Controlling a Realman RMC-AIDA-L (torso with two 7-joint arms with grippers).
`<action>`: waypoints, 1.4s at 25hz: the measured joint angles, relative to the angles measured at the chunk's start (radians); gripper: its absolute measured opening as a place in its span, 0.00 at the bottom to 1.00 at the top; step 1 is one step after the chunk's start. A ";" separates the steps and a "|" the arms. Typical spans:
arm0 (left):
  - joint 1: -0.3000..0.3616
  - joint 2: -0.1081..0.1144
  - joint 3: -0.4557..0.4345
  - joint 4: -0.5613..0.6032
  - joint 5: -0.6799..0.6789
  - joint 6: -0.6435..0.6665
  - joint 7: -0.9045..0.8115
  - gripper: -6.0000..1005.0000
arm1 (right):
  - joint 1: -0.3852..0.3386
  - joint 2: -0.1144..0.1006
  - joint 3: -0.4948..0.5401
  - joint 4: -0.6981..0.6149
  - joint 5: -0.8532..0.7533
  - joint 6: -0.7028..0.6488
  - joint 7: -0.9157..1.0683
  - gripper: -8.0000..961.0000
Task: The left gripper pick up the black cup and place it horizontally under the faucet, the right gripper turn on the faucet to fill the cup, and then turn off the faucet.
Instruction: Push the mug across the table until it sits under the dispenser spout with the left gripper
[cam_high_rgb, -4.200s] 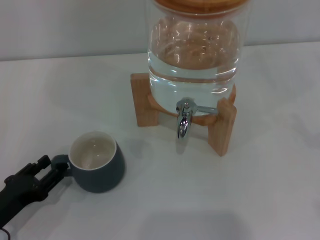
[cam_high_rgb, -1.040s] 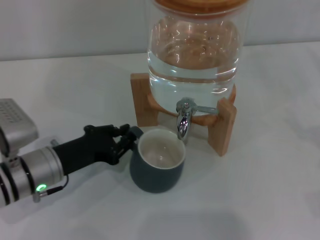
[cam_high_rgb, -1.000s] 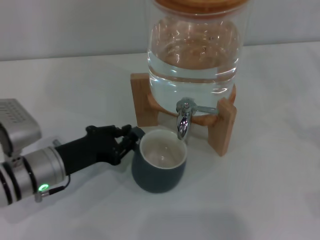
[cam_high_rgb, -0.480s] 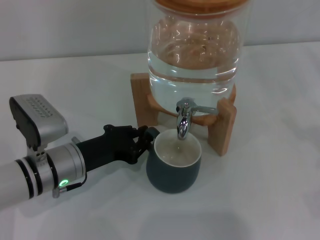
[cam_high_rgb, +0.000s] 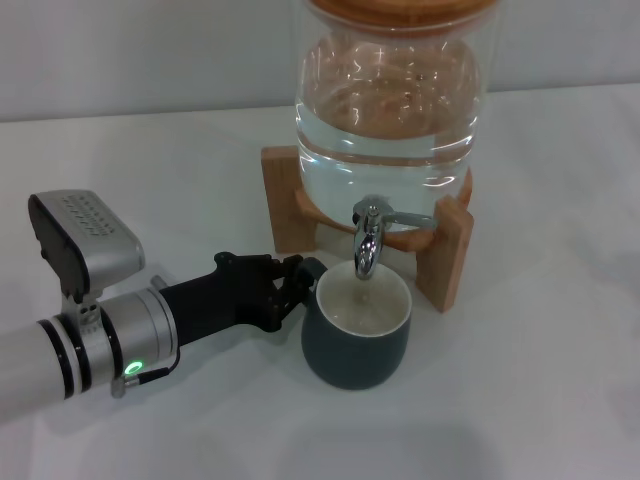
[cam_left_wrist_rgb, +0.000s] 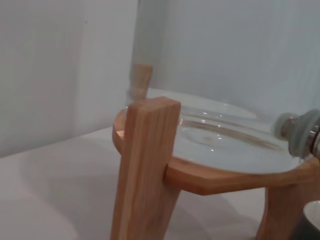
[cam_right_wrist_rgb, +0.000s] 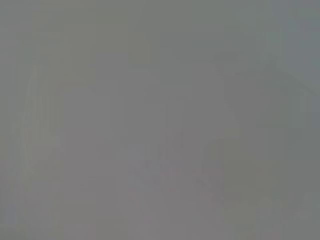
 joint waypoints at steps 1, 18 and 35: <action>0.001 0.000 0.002 0.000 0.000 -0.001 -0.001 0.20 | 0.000 0.000 -0.001 0.000 0.000 0.000 0.000 0.85; -0.001 0.003 0.010 -0.001 -0.001 0.007 -0.045 0.37 | 0.000 0.000 0.002 0.004 -0.001 0.000 -0.001 0.85; -0.027 0.002 0.038 -0.002 0.000 0.052 -0.093 0.46 | 0.000 0.000 0.002 0.001 -0.002 -0.003 0.000 0.85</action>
